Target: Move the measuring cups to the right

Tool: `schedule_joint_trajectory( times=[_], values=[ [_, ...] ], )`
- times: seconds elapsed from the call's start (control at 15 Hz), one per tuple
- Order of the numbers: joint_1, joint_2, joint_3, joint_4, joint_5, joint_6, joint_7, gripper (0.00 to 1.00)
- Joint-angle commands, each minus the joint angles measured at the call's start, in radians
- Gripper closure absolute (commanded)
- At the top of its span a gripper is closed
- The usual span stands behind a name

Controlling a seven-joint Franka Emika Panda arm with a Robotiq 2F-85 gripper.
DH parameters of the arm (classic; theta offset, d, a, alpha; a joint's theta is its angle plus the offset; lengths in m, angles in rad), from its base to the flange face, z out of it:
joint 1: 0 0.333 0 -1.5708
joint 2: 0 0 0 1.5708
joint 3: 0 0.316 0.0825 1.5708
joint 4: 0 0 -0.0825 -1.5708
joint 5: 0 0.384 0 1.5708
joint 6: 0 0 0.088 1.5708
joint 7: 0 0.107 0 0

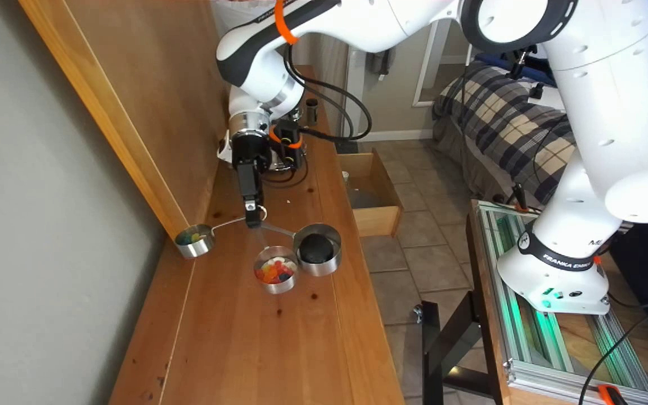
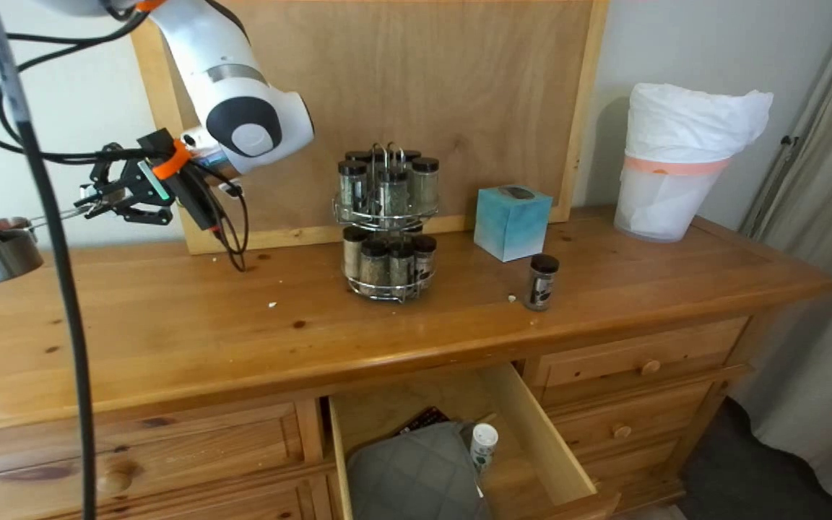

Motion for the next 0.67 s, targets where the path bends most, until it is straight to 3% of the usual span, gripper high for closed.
schedule_joint_trajectory(
  times=[0.0, 0.6],
  values=[
    [-0.010, -0.177, -0.042, -0.167, 0.038, -0.031, 0.010, 0.96],
    [-0.086, -0.453, -0.226, -0.422, 0.144, -0.040, -0.004, 0.96]
  ],
)
